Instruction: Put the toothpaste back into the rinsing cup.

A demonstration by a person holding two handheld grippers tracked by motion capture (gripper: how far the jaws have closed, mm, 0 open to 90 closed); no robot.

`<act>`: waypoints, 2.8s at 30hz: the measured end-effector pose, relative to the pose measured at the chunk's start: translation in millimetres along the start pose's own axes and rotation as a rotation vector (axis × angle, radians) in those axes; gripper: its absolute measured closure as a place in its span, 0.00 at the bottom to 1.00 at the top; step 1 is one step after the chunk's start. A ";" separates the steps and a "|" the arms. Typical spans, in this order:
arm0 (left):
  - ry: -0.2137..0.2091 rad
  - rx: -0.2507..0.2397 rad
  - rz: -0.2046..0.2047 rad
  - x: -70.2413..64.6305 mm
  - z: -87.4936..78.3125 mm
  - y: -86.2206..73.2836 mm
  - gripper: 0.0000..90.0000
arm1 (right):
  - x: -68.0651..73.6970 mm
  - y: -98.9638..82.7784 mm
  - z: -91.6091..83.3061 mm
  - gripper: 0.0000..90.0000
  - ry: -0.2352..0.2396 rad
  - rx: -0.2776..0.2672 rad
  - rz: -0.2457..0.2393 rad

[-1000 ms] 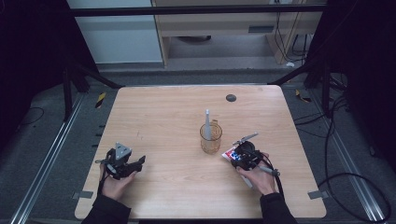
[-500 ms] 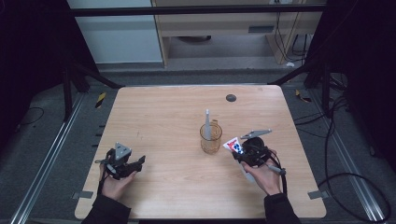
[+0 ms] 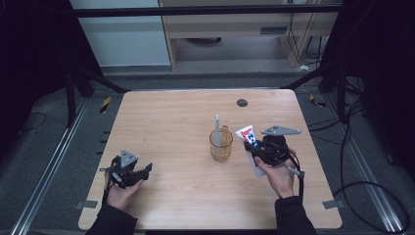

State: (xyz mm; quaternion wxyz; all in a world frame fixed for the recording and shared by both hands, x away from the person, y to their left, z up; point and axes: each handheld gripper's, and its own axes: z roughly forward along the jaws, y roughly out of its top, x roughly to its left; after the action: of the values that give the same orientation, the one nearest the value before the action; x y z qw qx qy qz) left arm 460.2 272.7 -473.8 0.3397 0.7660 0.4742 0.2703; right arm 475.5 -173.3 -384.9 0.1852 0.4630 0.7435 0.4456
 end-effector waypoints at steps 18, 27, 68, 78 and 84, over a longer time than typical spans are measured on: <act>0.000 -0.004 -0.008 1.2 0.0 -0.1 0.42 | 3.2 39.4 12.4 0.77 -0.049 -0.266 0.054; 0.000 -0.007 -0.012 1.7 -0.1 0.0 0.42 | 2.1 50.3 25.0 0.76 -0.071 -0.350 0.077; 0.001 -0.012 -0.022 3.7 -0.8 -0.1 0.43 | 11.9 51.7 85.8 0.76 -0.034 -0.429 0.119; 0.001 -0.012 -0.021 3.6 -0.7 -0.1 0.43 | 14.9 43.1 93.8 0.76 -0.025 -0.411 0.116; 0.001 -0.012 -0.020 3.6 -0.7 -0.1 0.43 | 17.4 37.3 100.5 0.76 -0.019 -0.391 0.115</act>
State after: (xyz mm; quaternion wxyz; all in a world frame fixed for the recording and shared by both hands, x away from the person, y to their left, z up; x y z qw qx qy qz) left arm 461.1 276.3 -473.2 0.3465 0.7590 0.4805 0.2702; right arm 555.5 -102.6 -405.1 0.2528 0.4640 0.6136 0.5868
